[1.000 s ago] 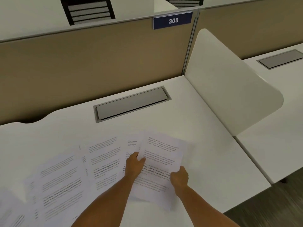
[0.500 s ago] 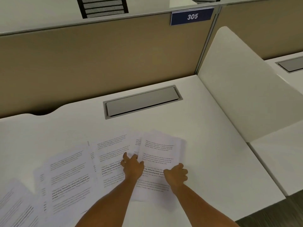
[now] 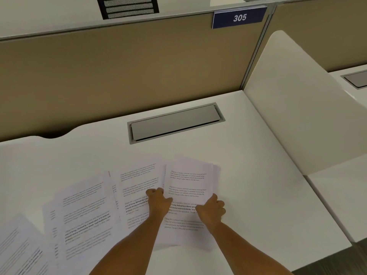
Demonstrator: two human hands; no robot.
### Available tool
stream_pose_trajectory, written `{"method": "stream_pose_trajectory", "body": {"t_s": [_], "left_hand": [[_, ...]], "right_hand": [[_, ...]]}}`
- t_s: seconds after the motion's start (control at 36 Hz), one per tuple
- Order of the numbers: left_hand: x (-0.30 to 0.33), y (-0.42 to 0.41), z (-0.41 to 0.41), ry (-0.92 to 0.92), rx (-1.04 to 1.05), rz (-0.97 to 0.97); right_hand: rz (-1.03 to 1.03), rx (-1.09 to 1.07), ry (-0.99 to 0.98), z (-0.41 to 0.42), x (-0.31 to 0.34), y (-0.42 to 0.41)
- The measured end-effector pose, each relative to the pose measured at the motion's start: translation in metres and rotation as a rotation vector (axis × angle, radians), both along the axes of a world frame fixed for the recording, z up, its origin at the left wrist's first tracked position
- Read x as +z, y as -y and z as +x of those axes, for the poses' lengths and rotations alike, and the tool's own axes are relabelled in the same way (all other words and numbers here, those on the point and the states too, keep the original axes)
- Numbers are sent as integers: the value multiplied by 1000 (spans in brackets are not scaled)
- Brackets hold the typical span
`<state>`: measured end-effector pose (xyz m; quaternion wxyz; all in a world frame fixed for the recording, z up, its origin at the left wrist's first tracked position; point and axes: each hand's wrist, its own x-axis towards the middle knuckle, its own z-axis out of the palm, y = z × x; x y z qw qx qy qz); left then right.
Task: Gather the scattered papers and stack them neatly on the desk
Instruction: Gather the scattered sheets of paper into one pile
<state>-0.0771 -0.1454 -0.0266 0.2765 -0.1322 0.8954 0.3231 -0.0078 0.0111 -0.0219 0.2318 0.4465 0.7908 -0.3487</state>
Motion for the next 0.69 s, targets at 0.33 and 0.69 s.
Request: {"method": "stream_pose_trajectory", "body": {"t_s": [0.33, 0.69], "left_hand": [[-4, -5, -4, 7, 9, -178], [-2, -3, -3, -41, 76, 70]], "right_hand": [[-36, -45, -47, -3, 5, 1], [-163, -67, -16, -5, 4, -2]]}}
